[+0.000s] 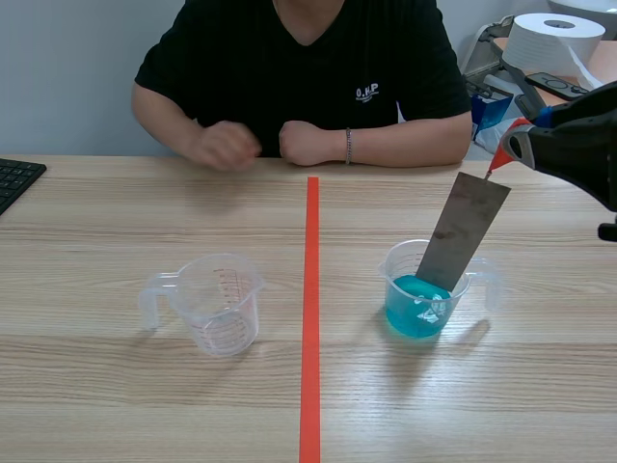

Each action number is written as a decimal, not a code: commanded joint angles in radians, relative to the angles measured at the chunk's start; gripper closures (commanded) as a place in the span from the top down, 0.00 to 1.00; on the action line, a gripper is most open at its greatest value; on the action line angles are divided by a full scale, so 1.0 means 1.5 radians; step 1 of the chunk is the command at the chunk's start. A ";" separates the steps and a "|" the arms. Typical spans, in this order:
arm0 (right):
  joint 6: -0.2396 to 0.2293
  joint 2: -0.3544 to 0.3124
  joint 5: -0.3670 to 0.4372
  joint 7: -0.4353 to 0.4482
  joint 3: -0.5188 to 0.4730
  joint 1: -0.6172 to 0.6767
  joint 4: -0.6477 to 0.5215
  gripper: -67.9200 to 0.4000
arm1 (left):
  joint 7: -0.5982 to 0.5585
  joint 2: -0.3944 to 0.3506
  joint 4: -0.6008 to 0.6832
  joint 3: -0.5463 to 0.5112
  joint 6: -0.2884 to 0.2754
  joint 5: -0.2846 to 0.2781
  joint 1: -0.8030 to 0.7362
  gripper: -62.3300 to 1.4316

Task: Do the redox reaction experiment.
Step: 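Put the plate into the left beaker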

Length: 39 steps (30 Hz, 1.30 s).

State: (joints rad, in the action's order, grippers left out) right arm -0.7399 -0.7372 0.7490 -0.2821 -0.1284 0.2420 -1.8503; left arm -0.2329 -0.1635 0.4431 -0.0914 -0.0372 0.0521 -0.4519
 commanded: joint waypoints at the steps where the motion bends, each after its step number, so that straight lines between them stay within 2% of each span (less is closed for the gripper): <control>1: 0.003 -0.005 0.010 0.009 -0.004 -0.012 -0.008 0.02 | -0.004 -0.001 0.008 0.001 -0.002 -0.002 -0.007 0.07; 12: 0.004 -0.005 0.022 -0.007 -0.017 -0.012 -0.031 0.02 | -0.004 -0.001 0.008 0.001 -0.002 -0.002 -0.007 0.07; 23: 0.004 -0.007 0.096 -0.054 -0.072 -0.012 -0.082 0.02 | -0.004 -0.001 0.008 0.001 -0.002 -0.002 -0.007 0.07; 31: 0.006 -0.052 0.170 -0.060 -0.086 -0.012 -0.109 0.02 | -0.004 -0.001 0.008 0.001 -0.002 -0.002 -0.007 0.07; 39: 0.007 -0.057 0.178 -0.058 -0.088 -0.030 -0.109 0.02 | -0.004 -0.001 0.008 0.001 -0.002 -0.002 -0.007 0.07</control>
State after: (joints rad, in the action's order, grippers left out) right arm -0.7380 -0.8093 0.9997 -0.3878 -0.2462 0.2321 -2.0094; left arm -0.2329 -0.1635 0.4431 -0.0914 -0.0372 0.0521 -0.4519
